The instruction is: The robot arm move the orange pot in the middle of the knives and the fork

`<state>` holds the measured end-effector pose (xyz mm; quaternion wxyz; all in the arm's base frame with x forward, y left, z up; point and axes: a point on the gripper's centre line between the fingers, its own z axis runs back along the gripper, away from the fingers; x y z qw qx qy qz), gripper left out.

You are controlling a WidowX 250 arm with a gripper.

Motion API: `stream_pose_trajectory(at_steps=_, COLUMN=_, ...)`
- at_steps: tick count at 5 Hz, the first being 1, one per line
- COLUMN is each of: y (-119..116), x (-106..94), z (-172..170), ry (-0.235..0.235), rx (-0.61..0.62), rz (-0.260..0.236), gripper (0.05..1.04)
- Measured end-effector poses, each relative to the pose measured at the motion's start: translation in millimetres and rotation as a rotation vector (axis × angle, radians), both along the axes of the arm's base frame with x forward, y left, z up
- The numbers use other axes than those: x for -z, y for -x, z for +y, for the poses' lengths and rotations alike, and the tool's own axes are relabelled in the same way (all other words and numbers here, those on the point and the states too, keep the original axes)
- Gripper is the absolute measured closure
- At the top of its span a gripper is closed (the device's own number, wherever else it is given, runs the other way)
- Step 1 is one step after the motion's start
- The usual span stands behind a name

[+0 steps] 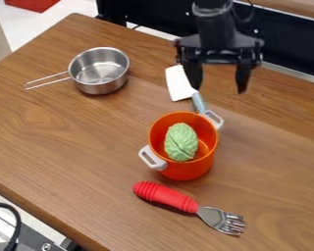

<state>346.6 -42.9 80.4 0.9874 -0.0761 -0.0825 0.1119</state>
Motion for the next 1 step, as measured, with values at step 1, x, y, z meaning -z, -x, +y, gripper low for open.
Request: stream_pose_trajectory(at_steps=1, y=-33.4, x=7.5, z=7.5, ry=-0.044, rx=-0.058, rz=-0.013, gripper=0.087)
